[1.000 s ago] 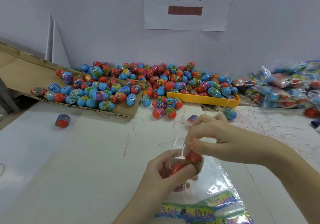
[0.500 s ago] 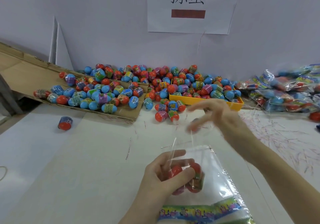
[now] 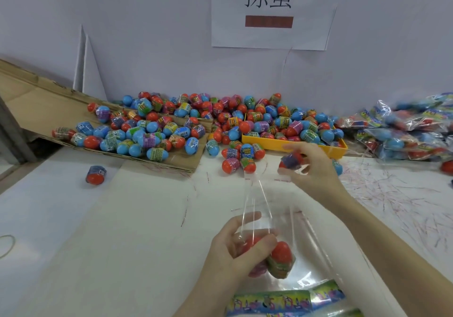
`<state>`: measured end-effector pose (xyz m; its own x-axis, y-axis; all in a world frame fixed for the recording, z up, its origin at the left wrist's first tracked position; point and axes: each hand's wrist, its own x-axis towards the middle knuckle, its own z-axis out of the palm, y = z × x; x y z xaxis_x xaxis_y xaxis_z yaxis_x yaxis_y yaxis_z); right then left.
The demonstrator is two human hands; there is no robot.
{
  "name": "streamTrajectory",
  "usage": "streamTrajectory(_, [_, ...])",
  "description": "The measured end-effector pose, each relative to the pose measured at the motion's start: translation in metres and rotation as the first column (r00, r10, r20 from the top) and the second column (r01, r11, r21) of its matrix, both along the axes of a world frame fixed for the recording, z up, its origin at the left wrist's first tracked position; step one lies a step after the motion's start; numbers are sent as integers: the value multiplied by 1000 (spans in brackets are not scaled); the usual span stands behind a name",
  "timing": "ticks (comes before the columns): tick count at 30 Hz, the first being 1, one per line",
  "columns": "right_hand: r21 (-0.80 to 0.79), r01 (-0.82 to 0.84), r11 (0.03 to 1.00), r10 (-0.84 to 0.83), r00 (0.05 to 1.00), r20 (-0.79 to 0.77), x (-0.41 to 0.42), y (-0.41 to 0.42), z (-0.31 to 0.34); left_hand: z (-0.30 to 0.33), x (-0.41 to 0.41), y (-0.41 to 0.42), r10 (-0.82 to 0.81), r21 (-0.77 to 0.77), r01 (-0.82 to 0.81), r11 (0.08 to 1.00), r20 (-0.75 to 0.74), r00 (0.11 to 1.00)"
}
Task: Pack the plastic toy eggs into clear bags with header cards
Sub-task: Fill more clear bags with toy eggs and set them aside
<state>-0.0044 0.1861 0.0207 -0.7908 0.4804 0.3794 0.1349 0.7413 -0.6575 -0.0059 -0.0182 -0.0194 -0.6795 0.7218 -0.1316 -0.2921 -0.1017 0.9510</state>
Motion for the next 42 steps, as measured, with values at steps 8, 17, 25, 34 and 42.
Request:
streamTrajectory(8, [-382,-377,844,271,913,-304,50,-41,55,-3,1,2,14,-32,-15,999,-18,1000])
streamTrajectory(17, [-192,-273,943,241,955,-175,57,-55,61,0,2,1,-6,-48,4,999,-34,999])
streamTrajectory(25, [-75,-255,964,244,961,-127,51,-66,62,3,5,1,-12,-56,8,998,-71,997])
streamTrajectory(34, [378,-184,907,98,967,236,51,-68,63,3,7,2,-10,-49,4,999,-130,992])
streamTrajectory(42, [356,-295,887,119,890,440,50,-69,67,3,7,3,-18,-44,12,999,-129,992])
